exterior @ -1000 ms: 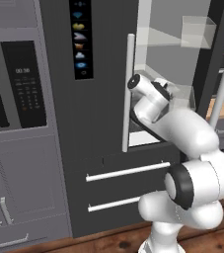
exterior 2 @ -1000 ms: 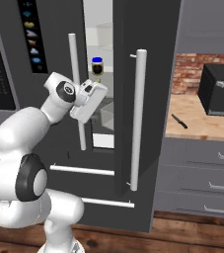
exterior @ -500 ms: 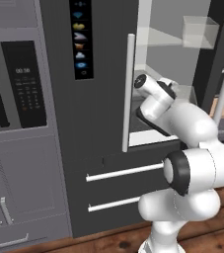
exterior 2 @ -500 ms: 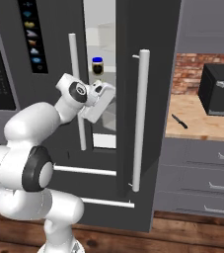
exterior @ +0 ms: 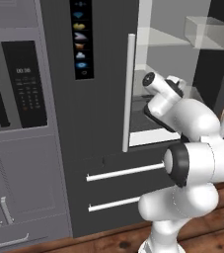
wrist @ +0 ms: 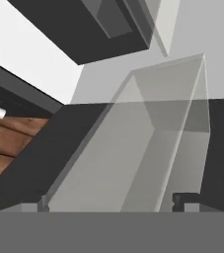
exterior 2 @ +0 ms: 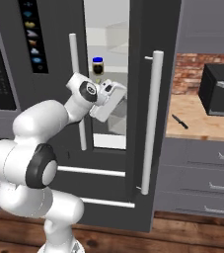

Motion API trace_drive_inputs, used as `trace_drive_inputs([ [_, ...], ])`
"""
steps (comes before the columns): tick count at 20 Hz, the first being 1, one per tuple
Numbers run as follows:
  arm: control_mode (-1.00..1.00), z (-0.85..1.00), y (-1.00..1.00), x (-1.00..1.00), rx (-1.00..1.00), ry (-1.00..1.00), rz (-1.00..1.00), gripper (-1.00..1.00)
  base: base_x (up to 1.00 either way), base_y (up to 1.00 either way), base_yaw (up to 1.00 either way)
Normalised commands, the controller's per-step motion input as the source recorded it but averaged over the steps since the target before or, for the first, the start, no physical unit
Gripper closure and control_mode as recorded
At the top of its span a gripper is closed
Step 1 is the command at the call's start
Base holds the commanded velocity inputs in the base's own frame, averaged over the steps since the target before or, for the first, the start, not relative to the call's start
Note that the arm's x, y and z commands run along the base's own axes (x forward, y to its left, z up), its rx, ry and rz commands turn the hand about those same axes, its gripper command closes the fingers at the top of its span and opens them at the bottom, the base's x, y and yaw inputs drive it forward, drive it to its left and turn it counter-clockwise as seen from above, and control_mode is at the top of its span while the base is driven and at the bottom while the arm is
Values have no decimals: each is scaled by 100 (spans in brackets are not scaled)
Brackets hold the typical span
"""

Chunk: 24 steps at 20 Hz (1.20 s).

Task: Retrieve the butter from the fridge and place it on a plate on the dining table. Then retrieve the butter knife by the fridge and place it near the plate.

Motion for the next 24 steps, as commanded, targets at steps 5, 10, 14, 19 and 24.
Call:
trace_drive_inputs([
  [5, -100, 0, -71, -15, 0, 0, 0, -100, 0, 0, 0],
  [10, -100, 0, -61, -20, 0, 0, 0, -100, 0, 0, 0],
  [14, -100, 0, -40, -5, 0, 0, 0, -100, 0, 0, 0],
  [19, -100, 0, 3, 0, 1, 0, 0, -100, 0, 0, 0],
  [24, -100, 0, 51, 0, 6, 0, 0, -100, 0, 0, 0],
])
